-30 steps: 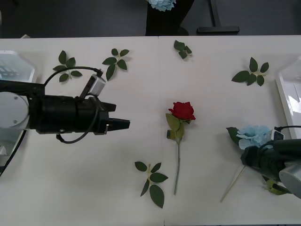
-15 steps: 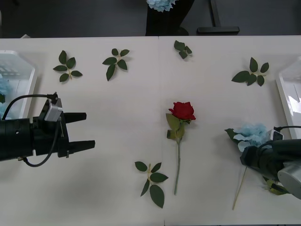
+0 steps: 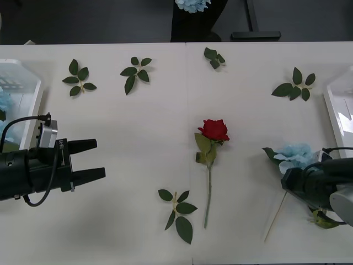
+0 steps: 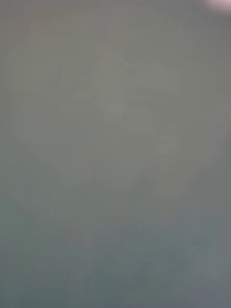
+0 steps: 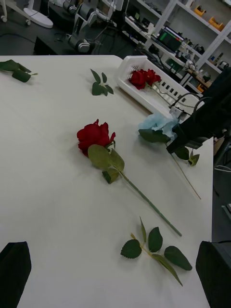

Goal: Place the red flowers into the right box and the blue flowers into the left box. If a person shows an open palm, hand one flower to the person first, then continue sorting.

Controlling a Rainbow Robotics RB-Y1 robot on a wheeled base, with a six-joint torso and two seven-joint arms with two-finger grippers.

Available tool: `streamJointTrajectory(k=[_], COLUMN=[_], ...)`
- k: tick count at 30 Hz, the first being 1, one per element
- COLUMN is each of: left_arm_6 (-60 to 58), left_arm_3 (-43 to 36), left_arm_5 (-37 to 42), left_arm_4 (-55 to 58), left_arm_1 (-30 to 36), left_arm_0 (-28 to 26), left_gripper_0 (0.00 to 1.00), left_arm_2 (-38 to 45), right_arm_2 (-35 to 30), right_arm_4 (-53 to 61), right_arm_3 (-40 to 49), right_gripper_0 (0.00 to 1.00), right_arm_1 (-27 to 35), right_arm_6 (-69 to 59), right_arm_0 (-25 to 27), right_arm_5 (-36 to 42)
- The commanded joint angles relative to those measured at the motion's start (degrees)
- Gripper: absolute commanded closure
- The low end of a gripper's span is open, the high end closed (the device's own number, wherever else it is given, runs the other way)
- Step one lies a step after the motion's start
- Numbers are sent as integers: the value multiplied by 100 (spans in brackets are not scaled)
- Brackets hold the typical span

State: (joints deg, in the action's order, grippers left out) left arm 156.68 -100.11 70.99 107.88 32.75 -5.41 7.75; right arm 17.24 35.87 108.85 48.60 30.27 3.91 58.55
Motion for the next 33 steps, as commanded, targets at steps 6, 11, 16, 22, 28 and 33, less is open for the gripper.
streamJointTrajectory(k=[6,11,16,22,28,33], left_arm_6=[-168,-168,-168,-168,-168,-168], left_arm_3=[-26,-18,-18,-9,299,773], left_arm_5=[-6,-6,-129,-217,-226,-226], left_arm_4=[199,207,216,462,664,902], left_arm_1=[-85,-85,-85,-85,-85,-199], left_arm_0=[93,146,207,304,480,998], left_gripper_0=[0,0,0,0,0,0], left_arm_2=[-388,-450,-467,-678,-942,-1223], right_arm_2=[-915,-1390,-1486,-1469,-1442,-1390], right_arm_4=[1045,1713,2460,3401,4649,5185], right_arm_3=[963,1297,1367,1068,427,119], right_gripper_0=[100,100,100,100,100,100], right_arm_1=[159,159,141,-70,-588,-896], right_arm_6=[603,1526,2765,3873,5006,5578], right_arm_0=[-189,-400,-1050,-2070,-3142,-3669], right_arm_5=[385,411,183,-327,-362,-362])
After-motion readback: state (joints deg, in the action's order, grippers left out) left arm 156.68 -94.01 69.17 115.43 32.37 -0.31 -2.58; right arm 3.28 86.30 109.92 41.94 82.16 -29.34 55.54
